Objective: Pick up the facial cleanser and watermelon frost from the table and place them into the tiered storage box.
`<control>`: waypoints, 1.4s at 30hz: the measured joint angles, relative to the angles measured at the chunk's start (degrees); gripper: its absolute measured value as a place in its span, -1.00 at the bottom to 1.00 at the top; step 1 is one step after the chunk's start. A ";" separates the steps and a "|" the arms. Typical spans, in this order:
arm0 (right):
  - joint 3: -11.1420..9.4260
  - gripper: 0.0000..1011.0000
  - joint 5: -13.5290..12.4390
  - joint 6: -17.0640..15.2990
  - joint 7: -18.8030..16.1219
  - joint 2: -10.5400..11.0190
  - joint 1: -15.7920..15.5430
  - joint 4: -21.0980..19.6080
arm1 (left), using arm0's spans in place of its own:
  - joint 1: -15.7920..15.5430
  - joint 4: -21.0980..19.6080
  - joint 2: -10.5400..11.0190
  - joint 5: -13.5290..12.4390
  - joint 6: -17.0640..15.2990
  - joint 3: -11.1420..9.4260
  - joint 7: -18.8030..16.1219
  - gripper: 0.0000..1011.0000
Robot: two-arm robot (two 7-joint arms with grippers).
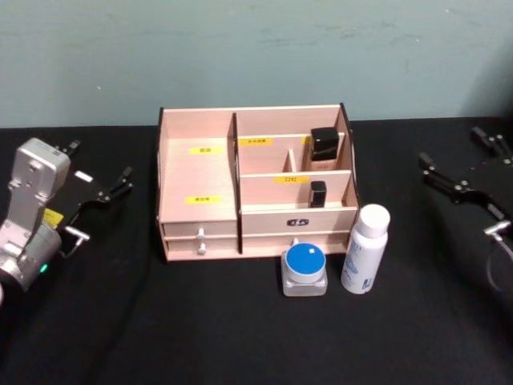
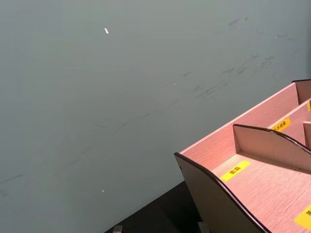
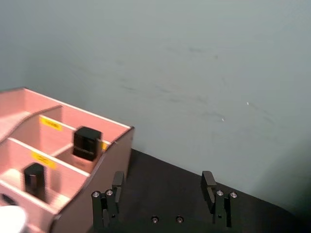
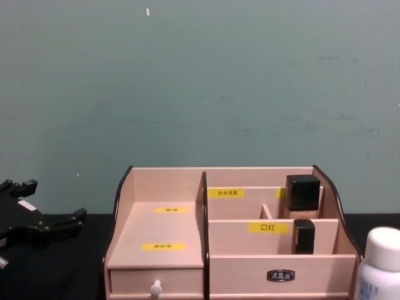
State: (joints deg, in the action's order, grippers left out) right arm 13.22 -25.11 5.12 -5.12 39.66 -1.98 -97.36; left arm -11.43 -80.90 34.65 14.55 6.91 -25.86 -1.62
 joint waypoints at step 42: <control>-5.91 0.98 -5.34 -1.40 -10.75 1.81 -20.97 -12.24 | 0.00 0.00 0.00 0.00 0.00 0.00 0.00 0.98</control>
State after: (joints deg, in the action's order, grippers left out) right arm 7.31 -30.44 3.72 -15.87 41.48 -22.95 -109.60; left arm -11.43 -80.90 34.65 14.55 6.91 -25.86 -1.62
